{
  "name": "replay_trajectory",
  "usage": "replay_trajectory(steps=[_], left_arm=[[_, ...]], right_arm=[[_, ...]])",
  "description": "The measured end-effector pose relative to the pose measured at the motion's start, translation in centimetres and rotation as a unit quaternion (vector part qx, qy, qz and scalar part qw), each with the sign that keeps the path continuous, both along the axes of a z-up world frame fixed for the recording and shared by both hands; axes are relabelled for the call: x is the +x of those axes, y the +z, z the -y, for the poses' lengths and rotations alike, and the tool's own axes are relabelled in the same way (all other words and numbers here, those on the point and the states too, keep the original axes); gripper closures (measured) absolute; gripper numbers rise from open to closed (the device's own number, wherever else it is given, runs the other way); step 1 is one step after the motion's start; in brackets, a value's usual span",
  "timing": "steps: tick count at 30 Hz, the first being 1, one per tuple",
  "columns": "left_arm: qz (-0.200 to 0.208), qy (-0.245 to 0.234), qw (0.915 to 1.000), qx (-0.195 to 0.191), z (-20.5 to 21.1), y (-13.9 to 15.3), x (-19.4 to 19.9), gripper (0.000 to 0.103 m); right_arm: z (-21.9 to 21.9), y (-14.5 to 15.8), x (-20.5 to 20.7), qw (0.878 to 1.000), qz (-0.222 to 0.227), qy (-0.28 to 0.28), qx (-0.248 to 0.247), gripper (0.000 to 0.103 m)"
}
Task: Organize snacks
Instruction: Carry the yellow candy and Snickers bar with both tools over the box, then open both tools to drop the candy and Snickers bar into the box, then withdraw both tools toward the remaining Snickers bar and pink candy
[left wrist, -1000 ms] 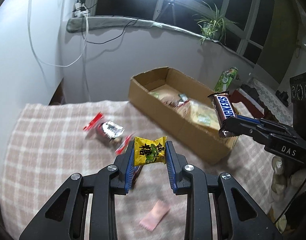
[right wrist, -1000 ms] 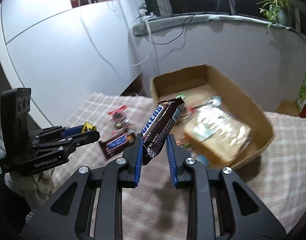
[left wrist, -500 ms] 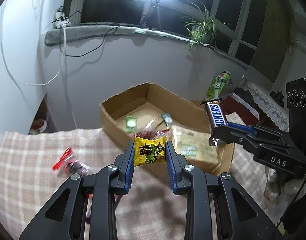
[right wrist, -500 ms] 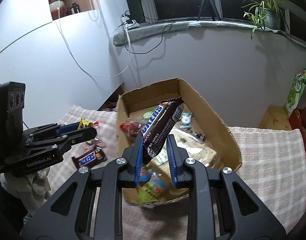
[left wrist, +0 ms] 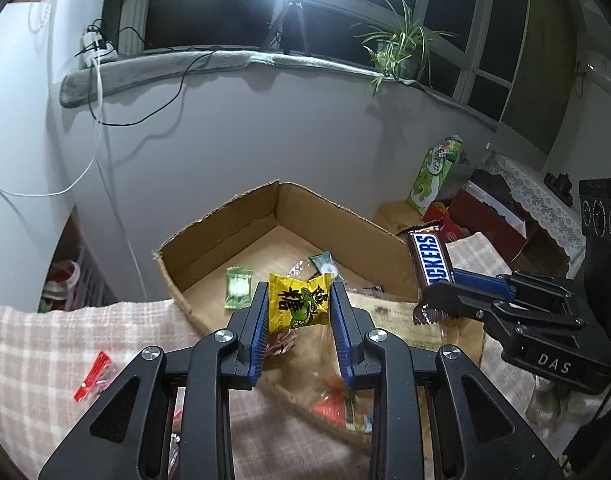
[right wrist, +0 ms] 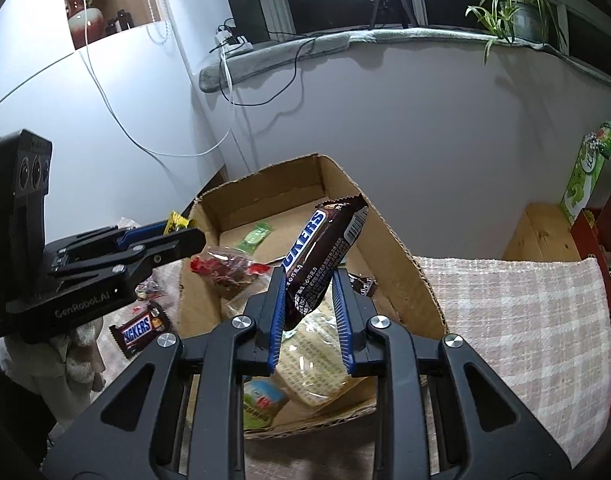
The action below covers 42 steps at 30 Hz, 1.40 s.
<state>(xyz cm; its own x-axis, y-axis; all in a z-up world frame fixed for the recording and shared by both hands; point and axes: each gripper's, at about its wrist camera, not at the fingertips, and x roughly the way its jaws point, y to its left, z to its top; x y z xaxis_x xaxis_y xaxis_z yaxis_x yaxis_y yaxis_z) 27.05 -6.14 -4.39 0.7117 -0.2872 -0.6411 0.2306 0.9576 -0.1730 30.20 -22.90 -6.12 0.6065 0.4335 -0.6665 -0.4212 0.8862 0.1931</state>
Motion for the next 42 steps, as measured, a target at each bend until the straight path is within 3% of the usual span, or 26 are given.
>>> replay_trajectory(steps=[13,18,19,22,23,34,37,42], left_arm=[[-0.009,-0.007,0.9999,0.009,1.1,-0.6,1.0,0.074],[-0.010,-0.005,0.9999,0.010,1.2,-0.5,0.9,0.067],[-0.010,-0.005,0.9999,0.009,1.2,-0.4,0.9,0.066],[-0.009,-0.007,0.9999,0.009,1.3,-0.3,0.7,0.056],[-0.009,-0.008,0.9999,0.009,1.4,-0.2,0.6,0.052],[0.003,-0.003,1.0000,0.008,1.0,1.1,-0.9,0.052],[0.008,0.000,0.9999,0.007,0.5,1.7,-1.8,0.052],[0.020,0.014,0.9997,0.002,-1.2,3.0,-3.6,0.052]], right_arm=[[0.6,-1.0,0.7,1.000,-0.014,-0.007,-0.004,0.079],[0.6,-0.8,0.5,1.000,-0.010,-0.007,-0.004,0.078],[0.6,-0.8,0.2,1.000,-0.009,-0.008,-0.005,0.075],[0.6,-0.4,-0.2,1.000,0.001,-0.012,-0.009,0.050],[0.6,-0.3,-0.4,1.000,0.005,-0.013,-0.011,0.047],[1.5,0.9,-1.9,1.000,0.014,-0.027,-0.010,0.037],[1.5,1.4,-2.8,0.999,0.019,-0.025,-0.010,0.029],[0.7,2.4,-4.6,0.999,0.029,-0.013,-0.010,0.028]])
